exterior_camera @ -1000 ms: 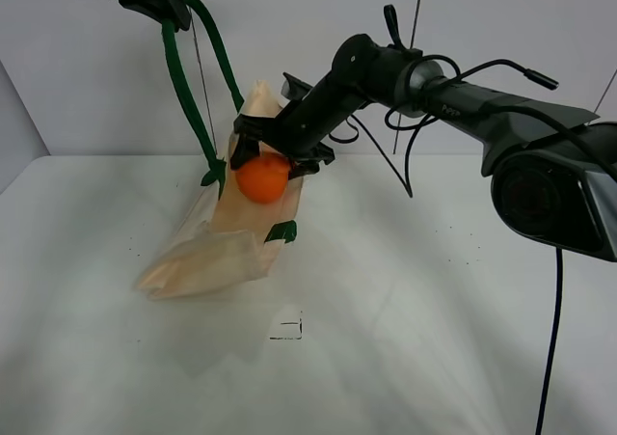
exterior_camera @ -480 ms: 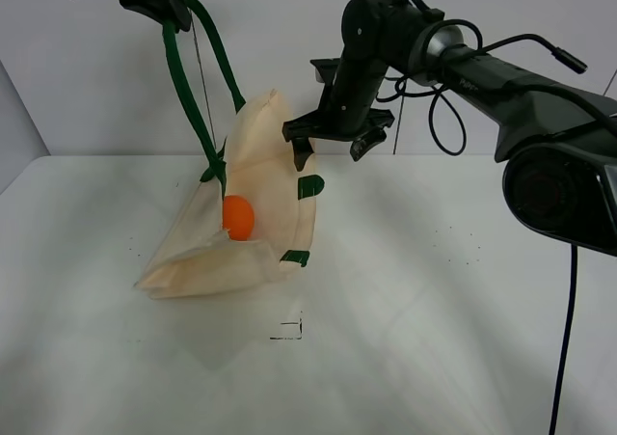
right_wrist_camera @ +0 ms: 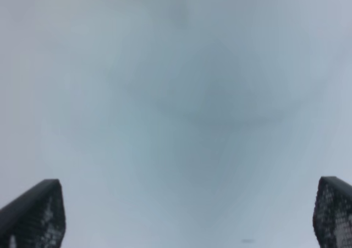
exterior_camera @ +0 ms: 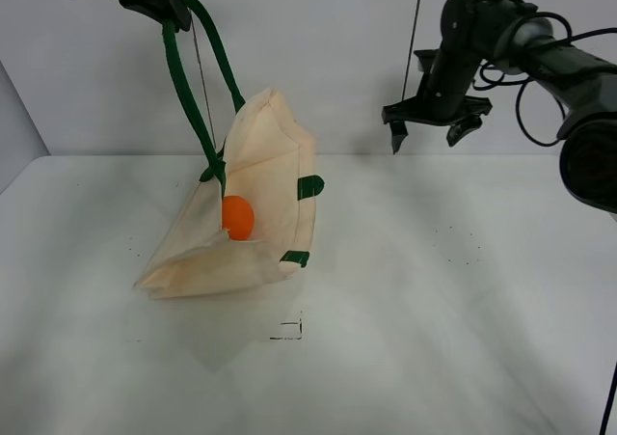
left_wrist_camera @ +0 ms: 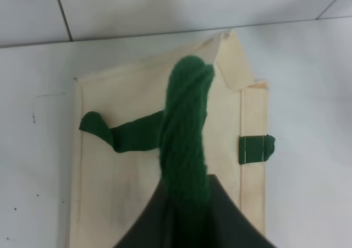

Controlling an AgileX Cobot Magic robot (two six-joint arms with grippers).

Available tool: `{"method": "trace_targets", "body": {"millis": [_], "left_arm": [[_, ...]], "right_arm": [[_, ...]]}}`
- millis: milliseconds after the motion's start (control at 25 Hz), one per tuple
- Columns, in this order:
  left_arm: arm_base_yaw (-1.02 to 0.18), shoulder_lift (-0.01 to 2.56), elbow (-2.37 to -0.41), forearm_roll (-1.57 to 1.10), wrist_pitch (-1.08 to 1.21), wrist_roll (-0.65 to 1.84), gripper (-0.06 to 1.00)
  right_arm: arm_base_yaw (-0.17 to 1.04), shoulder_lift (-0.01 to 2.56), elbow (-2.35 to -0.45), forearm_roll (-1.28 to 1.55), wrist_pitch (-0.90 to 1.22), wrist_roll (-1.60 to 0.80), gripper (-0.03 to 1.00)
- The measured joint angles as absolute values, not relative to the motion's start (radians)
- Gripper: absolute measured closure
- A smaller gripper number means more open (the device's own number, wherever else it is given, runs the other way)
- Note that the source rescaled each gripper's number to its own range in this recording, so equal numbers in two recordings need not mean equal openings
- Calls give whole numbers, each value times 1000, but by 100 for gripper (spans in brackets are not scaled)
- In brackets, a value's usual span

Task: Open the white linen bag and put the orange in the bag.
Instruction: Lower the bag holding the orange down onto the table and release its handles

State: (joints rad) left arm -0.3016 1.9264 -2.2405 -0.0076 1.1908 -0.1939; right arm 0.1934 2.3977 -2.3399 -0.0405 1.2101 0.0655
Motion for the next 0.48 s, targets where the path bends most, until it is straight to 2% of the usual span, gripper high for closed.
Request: {"method": "trace_targets", "body": {"millis": [240,480], "left_arm": [[-302,1926,-2241,-8,1191,-194,94],[-302,1926,-2241,-8,1191,-194,94]], "right_arm": [[66,2398,-2340,-39,1210,65,-3],[39,2398,-2340,-19,1211,62,-3]]}}
